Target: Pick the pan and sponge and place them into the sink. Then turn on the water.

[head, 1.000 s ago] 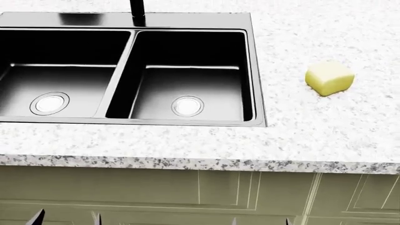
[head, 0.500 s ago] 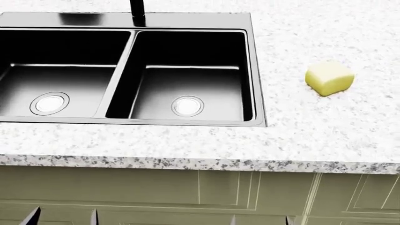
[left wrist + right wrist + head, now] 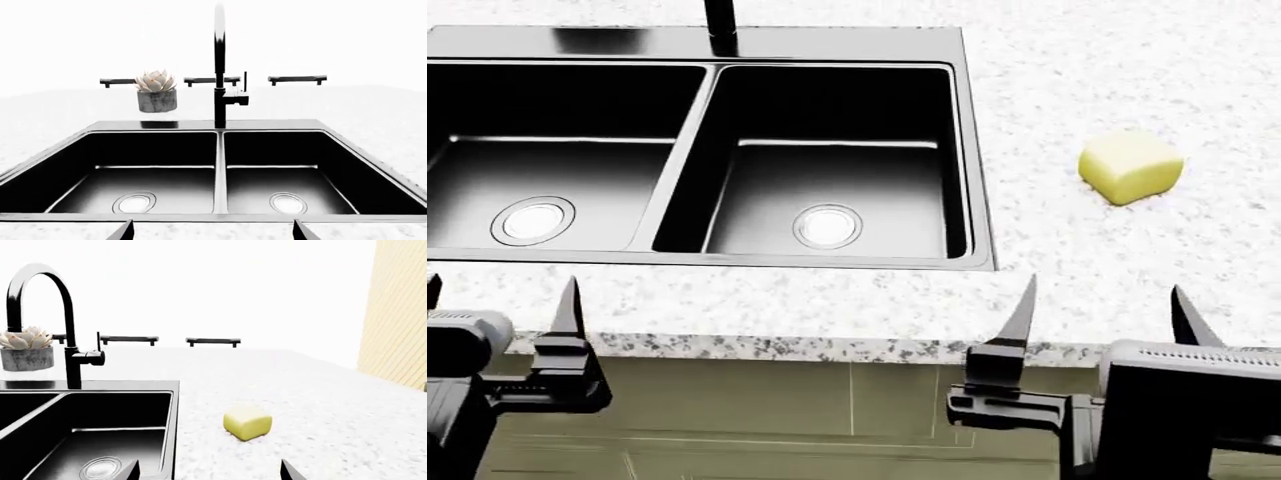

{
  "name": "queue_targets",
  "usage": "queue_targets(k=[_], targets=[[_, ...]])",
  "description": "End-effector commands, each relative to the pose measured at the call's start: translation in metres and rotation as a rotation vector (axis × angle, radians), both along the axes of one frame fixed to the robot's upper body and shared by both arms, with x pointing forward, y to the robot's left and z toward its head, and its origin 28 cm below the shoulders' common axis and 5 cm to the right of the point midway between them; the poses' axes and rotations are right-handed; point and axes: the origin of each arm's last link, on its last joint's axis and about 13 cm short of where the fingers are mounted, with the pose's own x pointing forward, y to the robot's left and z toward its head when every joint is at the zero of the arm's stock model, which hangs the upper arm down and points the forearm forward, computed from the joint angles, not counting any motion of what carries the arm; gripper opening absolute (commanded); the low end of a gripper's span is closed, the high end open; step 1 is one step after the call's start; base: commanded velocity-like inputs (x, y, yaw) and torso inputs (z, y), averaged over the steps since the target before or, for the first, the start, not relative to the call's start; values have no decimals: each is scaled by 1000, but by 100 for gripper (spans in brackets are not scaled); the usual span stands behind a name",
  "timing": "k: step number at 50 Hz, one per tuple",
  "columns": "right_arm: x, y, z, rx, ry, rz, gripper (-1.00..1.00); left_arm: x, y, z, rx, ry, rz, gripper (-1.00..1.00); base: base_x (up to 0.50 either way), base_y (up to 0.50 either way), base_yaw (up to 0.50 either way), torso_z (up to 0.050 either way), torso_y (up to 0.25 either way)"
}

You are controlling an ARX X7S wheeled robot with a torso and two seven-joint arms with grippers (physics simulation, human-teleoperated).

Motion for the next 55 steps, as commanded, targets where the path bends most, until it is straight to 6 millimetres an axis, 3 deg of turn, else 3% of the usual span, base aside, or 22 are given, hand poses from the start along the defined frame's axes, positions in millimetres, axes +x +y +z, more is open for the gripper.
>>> queue_targets(k=[1, 4, 19, 46, 55], targets=[[-14, -15, 26, -45, 14, -48, 100, 2, 3, 29, 26, 11, 7, 100, 0, 0, 0, 0, 0], [-15, -17, 20, -46, 24, -58, 100, -1, 11, 27, 25, 20, 22, 100, 36, 16, 0, 0, 0], [-20, -22, 12, -63, 47, -79, 100, 1, 8, 22, 28, 29, 25, 100, 411, 184, 0, 0, 0], [-24, -24, 9, -82, 75, -109, 100, -2, 13, 16, 27, 37, 31, 100, 500, 18, 0, 0, 1], [-21, -26, 11, -89, 94, -175, 100, -2, 15, 15, 25, 40, 35, 100, 137, 0, 0, 0, 0]])
